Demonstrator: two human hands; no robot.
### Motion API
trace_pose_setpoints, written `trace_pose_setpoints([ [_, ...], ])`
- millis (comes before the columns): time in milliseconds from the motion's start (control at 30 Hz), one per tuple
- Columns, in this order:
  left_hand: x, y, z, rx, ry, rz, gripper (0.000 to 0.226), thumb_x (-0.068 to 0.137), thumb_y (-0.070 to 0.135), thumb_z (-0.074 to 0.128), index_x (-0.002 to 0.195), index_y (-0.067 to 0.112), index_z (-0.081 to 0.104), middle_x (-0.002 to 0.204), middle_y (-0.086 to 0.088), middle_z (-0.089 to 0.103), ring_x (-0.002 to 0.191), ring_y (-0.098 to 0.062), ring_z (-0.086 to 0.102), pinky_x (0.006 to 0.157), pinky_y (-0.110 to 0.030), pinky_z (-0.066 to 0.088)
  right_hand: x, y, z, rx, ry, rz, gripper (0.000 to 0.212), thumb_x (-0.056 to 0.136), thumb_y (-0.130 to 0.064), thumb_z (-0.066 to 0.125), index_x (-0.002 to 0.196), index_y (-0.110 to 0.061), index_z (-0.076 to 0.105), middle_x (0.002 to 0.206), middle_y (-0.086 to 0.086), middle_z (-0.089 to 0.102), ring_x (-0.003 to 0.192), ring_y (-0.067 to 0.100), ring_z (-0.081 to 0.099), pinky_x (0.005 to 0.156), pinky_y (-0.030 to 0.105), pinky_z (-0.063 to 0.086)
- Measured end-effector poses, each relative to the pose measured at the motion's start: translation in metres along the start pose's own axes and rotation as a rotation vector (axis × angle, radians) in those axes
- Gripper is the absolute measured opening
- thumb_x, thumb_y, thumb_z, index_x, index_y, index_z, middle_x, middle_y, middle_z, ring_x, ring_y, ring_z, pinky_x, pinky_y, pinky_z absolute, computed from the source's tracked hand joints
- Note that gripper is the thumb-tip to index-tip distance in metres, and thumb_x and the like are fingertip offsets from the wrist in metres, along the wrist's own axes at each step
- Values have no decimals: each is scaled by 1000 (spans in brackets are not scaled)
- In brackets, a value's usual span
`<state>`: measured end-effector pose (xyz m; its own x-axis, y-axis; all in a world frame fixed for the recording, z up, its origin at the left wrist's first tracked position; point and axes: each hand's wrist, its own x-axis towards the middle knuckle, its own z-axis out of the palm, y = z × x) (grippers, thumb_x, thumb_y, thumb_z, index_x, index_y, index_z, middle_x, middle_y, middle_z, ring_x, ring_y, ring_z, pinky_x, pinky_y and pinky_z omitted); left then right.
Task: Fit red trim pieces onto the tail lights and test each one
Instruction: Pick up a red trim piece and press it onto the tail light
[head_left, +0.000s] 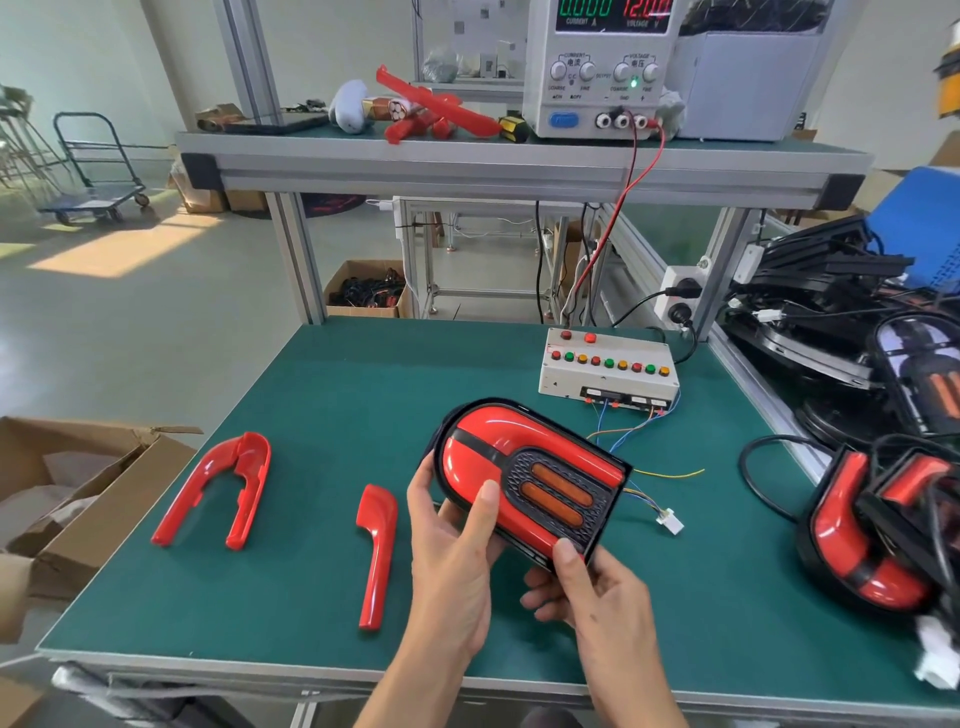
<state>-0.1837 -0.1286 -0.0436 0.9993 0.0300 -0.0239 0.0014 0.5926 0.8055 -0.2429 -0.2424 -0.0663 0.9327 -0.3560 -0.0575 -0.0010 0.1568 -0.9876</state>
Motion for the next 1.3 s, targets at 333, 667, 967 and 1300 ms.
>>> trace_pose_setpoints([
  [333, -2, 4, -4, -68, -1, -33, 56, 85, 16, 71, 135, 30, 50, 117, -14, 72, 101, -24, 71, 75, -36, 59, 1, -1, 0, 7, -5, -19, 31, 82, -45, 72, 94, -17, 79, 77, 20, 75, 65, 35, 74, 56, 27, 57],
  [667, 1, 14, -4, -61, 14, -128, 56, 86, 57, 58, 127, 18, 56, 121, -19, 68, 100, -28, 69, 81, -42, 60, 2, 3, -2, 39, -17, -11, 40, 82, -41, 67, 104, -8, 74, 78, 23, 75, 66, 34, 74, 56, 25, 57],
  [967, 8, 21, -7, -79, -14, -141, 51, 92, 44, 60, 128, 7, 60, 126, -24, 67, 106, -29, 67, 85, -42, 58, 2, 6, -3, 15, -33, -20, 40, 83, -39, 68, 107, -7, 74, 80, 22, 76, 69, 34, 74, 59, 27, 58],
  [1300, 11, 22, -11, -46, -45, -171, 51, 89, 41, 63, 121, 2, 67, 117, -22, 71, 101, -27, 70, 85, -40, 58, -2, 1, -1, 5, -52, -24, 37, 83, -33, 64, 104, -3, 72, 78, 23, 75, 62, 34, 72, 54, 28, 56],
])
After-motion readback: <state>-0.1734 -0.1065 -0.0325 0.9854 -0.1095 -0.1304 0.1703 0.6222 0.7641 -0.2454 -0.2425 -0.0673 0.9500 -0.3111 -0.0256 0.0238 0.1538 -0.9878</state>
